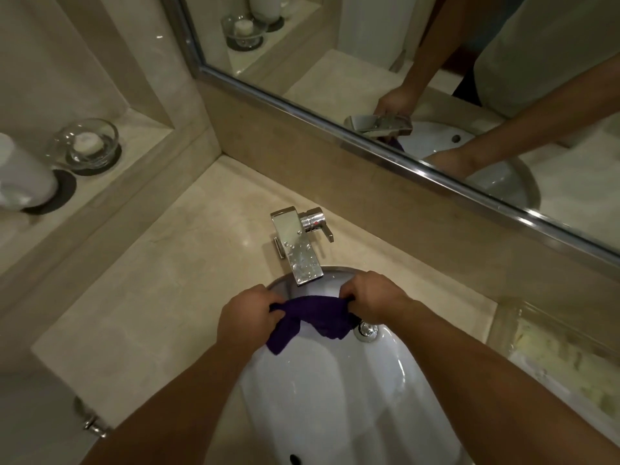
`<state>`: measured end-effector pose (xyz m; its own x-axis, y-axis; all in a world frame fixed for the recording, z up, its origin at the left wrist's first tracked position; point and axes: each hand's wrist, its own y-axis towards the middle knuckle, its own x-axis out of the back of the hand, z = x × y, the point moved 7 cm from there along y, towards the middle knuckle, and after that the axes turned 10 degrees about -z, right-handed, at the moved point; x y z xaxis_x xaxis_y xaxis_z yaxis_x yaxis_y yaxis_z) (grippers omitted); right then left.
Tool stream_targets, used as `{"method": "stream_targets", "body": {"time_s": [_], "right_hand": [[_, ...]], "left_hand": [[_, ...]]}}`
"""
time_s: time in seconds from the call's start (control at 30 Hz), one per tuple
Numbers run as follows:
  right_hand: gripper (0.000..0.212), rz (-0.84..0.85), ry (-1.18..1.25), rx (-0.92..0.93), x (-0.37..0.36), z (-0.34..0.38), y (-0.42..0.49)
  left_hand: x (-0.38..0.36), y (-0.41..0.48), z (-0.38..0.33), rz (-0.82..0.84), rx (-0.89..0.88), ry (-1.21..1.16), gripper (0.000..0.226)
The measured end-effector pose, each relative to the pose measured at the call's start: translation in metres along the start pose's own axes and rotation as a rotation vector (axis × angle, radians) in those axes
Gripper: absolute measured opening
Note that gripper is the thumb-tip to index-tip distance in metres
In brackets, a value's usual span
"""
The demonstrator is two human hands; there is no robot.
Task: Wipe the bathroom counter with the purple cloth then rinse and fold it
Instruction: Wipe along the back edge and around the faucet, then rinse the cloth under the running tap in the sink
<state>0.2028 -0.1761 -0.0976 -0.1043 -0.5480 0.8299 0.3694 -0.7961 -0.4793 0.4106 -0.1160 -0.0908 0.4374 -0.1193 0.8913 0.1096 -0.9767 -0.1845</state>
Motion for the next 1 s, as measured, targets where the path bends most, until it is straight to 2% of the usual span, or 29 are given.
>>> {"method": "stream_targets", "body": {"time_s": [0.13,0.2,0.33,0.47,0.63,0.7,0.77,0.83,1.0], "right_hand": [[0.028,-0.026,0.029,0.008,0.012,0.006,-0.017],[0.029,-0.049,0.033,0.027,0.018,0.011,-0.024],[0.028,-0.026,0.087,0.055,0.020,0.030,-0.036],[0.027,-0.068,0.410,-0.002,0.023,0.037,-0.046],[0.015,-0.321,0.506,-0.176,0.045,0.015,-0.037],[0.020,-0.431,0.595,-0.248,0.061,0.010,-0.032],[0.035,-0.477,0.640,-0.278,0.075,0.013,-0.025],[0.039,-0.482,0.588,-0.275,0.086,0.021,-0.017],[0.030,-0.585,0.364,-0.244,0.108,0.031,-0.002]], "left_hand": [[0.000,-0.012,0.003,0.074,0.065,-0.086,0.010],[0.003,-0.016,0.004,0.062,0.102,-0.132,0.017],[0.013,-0.022,-0.002,0.022,0.098,-0.117,0.014],[0.017,-0.029,-0.003,0.008,0.077,-0.087,0.005],[0.013,-0.034,0.011,0.017,0.106,-0.104,0.012],[0.010,-0.035,0.016,0.031,0.130,-0.112,0.014],[0.007,-0.035,0.021,0.042,0.148,-0.101,0.015],[0.005,-0.035,0.025,0.050,0.166,-0.100,0.015],[-0.002,-0.032,0.031,0.072,0.191,-0.120,0.013]]}}
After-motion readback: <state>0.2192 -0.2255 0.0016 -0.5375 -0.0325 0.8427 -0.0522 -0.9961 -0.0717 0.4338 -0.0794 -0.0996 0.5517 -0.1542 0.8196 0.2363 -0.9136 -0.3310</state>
